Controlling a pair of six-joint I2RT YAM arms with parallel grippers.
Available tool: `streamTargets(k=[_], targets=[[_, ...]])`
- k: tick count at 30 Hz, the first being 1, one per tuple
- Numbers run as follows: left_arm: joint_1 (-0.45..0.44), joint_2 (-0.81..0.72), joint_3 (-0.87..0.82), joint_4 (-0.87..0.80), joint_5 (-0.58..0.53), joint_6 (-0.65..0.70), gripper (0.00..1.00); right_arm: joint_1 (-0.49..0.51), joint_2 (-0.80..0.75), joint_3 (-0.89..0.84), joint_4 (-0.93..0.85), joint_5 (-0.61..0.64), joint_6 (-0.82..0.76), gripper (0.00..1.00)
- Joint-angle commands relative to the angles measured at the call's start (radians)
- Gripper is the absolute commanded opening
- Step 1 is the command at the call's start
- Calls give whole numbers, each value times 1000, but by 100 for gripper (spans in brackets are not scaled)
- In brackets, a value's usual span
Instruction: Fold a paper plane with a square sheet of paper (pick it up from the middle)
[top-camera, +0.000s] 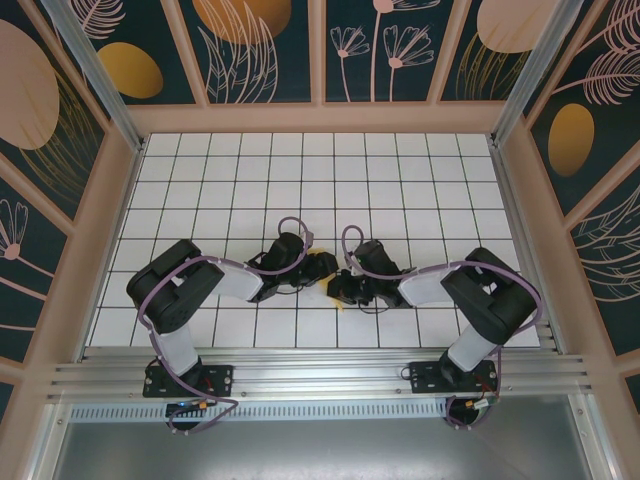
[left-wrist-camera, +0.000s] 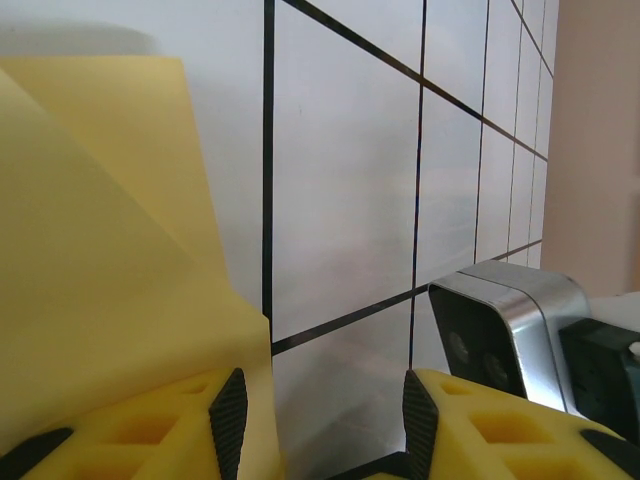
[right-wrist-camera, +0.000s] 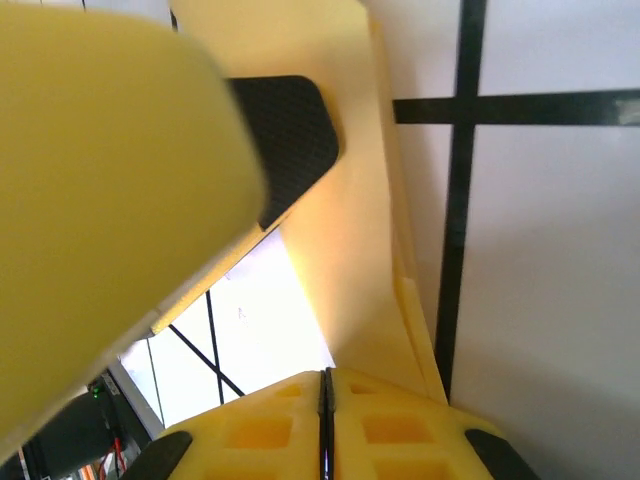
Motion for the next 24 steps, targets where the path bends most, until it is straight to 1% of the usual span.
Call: streamTargets(k=[1, 6, 10, 13, 19, 24], targets=[[-2, 43, -23, -173, -39, 36, 49, -5, 29, -51, -37, 21, 5, 5], [5, 28, 3, -207, -68, 75, 51, -7, 20, -106, -70, 18, -13, 0], [11, 24, 49, -260, -100, 125, 52, -9, 31, -132, -67, 12, -21, 0], [23, 21, 64, -268, -113, 151, 53, -13, 39, -138, -68, 8, -25, 0], [53, 18, 62, -280, -125, 163, 53, -23, 32, -130, -89, 6, -36, 0], [68, 16, 68, -282, -111, 175, 54, -27, 29, -127, -92, 1, -39, 0]])
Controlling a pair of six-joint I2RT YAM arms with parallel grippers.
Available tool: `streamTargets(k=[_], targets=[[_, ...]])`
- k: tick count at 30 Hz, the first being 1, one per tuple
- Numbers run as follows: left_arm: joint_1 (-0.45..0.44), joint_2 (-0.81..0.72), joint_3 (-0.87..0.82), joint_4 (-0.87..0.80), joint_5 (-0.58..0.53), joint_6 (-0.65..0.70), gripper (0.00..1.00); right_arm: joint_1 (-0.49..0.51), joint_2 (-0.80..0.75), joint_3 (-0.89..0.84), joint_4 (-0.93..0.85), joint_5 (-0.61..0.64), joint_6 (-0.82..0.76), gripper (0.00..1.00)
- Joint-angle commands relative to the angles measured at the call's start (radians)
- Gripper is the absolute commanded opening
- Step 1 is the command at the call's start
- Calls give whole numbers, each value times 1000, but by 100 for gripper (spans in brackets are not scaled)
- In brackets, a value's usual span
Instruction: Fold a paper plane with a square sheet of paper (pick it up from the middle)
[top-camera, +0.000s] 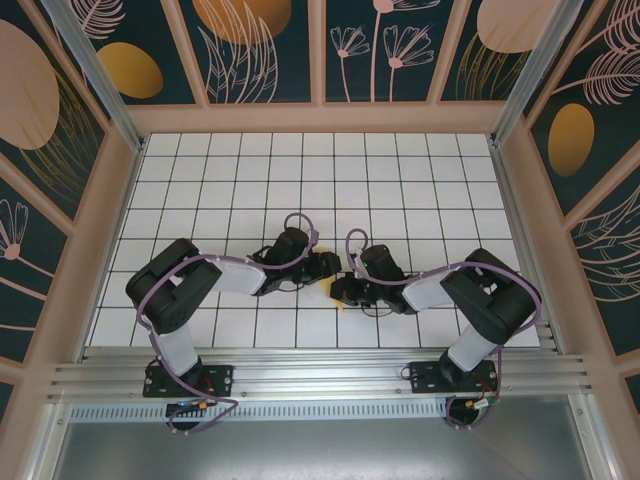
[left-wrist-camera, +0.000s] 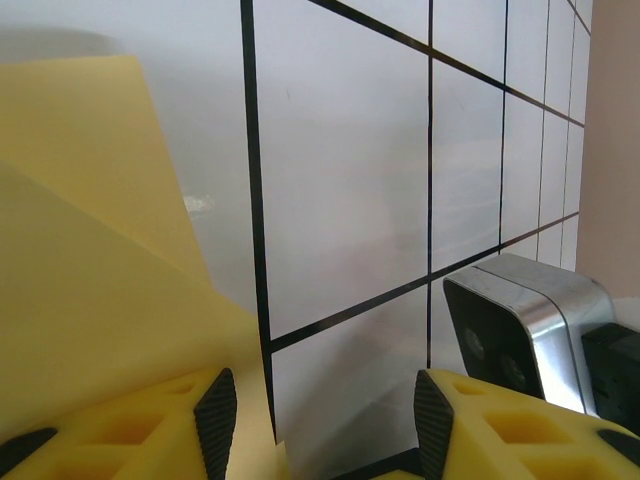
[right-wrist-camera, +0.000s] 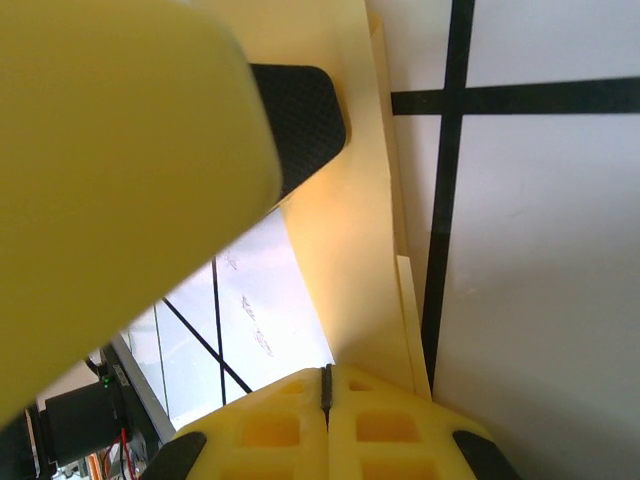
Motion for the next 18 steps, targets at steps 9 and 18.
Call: streamTargets(k=[9, 18], targets=[[63, 12, 4, -137, -121, 81, 55, -16, 28, -63, -205, 12, -27, 0], [87, 10, -1, -126, -119, 87, 55, -18, 26, -75, -188, 7, -28, 0]])
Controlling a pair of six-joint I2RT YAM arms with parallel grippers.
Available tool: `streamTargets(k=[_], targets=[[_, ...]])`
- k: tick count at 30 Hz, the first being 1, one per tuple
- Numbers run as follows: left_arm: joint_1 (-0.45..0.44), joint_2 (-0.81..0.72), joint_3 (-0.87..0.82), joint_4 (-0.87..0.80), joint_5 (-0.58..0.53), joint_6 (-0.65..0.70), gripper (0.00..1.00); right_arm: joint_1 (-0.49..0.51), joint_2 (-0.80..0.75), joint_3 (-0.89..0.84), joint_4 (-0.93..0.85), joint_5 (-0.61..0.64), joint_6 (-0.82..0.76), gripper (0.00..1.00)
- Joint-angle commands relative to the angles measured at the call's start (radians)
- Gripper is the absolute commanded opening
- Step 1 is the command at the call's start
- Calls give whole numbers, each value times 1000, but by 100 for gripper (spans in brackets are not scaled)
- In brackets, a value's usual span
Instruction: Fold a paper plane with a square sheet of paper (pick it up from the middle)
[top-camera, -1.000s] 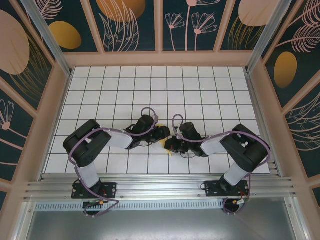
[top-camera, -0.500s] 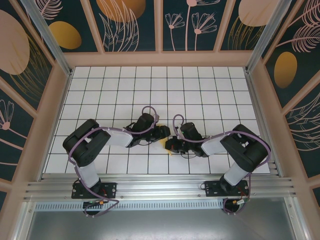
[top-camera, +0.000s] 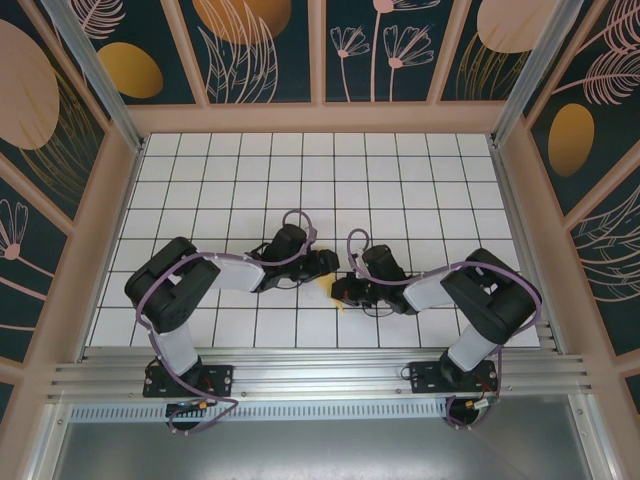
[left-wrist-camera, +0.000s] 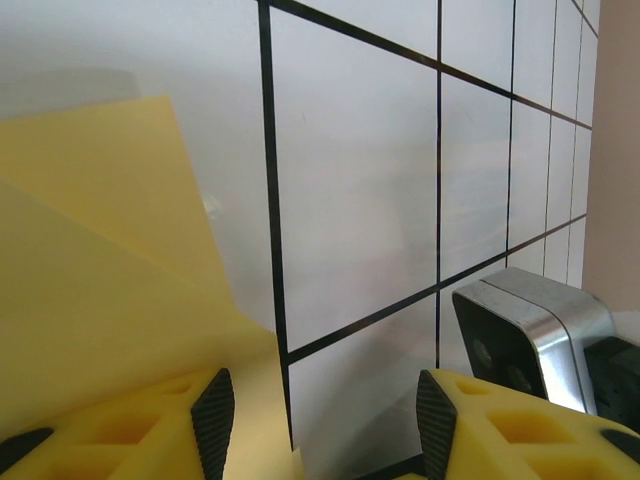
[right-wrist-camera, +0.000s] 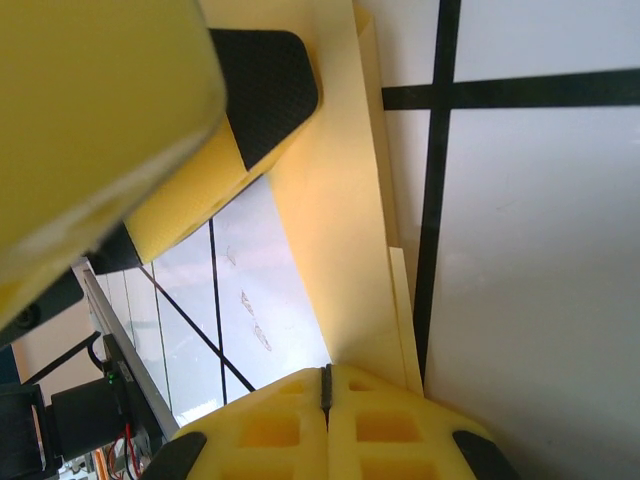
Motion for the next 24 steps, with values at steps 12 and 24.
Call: streamTargets(k=[12, 24], targets=[[106, 14, -8, -93, -110, 94, 57, -10, 40, -83, -159, 19, -17, 0], [121, 51, 17, -79, -58, 96, 57, -10, 12, -85, -147, 7, -5, 0]])
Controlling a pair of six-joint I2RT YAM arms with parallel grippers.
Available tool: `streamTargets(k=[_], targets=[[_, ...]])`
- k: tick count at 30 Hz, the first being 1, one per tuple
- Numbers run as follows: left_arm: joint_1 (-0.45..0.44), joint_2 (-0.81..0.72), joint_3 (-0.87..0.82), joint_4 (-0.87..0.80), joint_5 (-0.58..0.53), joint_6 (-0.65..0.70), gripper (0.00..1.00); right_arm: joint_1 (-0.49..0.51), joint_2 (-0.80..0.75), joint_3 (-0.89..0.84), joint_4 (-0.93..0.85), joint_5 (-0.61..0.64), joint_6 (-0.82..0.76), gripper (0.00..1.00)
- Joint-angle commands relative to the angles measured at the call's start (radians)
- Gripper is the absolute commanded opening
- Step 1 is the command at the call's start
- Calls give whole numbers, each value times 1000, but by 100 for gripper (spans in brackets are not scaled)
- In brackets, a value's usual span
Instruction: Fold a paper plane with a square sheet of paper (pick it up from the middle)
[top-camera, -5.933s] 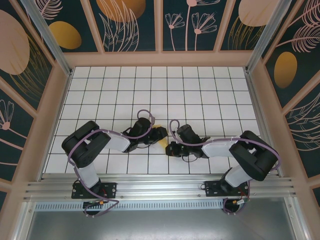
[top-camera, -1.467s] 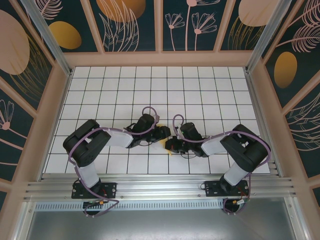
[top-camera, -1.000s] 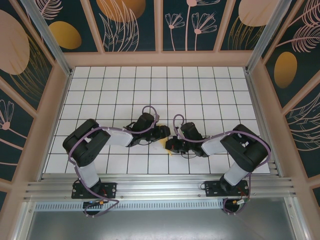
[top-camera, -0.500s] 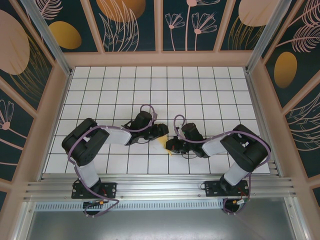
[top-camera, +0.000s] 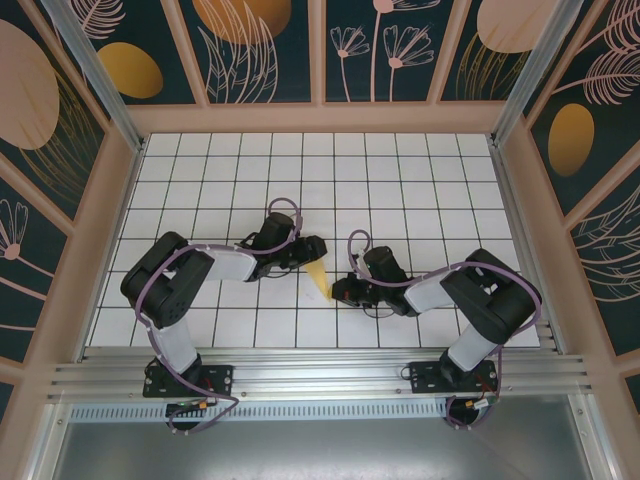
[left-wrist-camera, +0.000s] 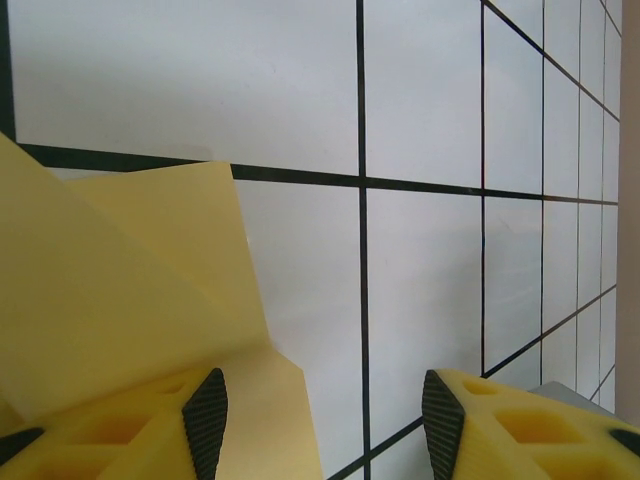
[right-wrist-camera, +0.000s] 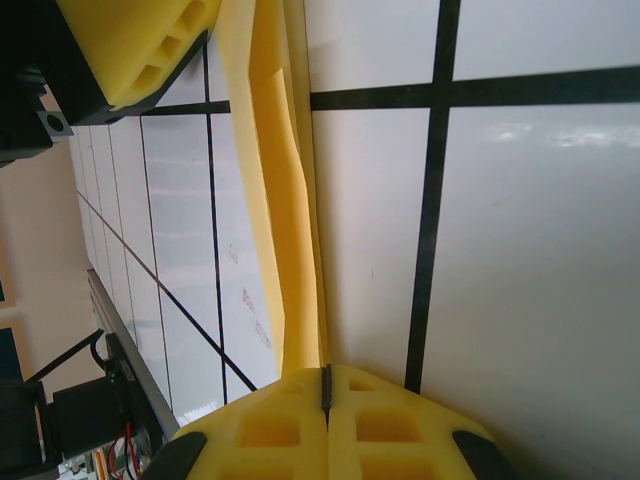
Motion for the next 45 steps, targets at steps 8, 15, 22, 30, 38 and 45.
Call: streamTargets(k=[8, 15, 22, 30, 38, 45], targets=[[11, 7, -99, 33, 26, -36, 58, -4, -246, 22, -333, 79, -55, 0], [12, 17, -90, 38, 35, -41, 58, 65, -155, 163, -282, 77, -63, 1], [12, 29, -83, 43, 51, -46, 58, 89, 8, 284, -312, 162, -85, 2], [12, 20, -87, 40, 43, -41, 59, 91, 153, 323, -380, 185, -96, 0], [13, -25, -29, -94, -56, 54, 61, 106, 166, 255, -481, 203, -102, 0], [34, -25, 18, -149, -99, 101, 61, 106, 140, 196, -485, 194, -98, 0]])
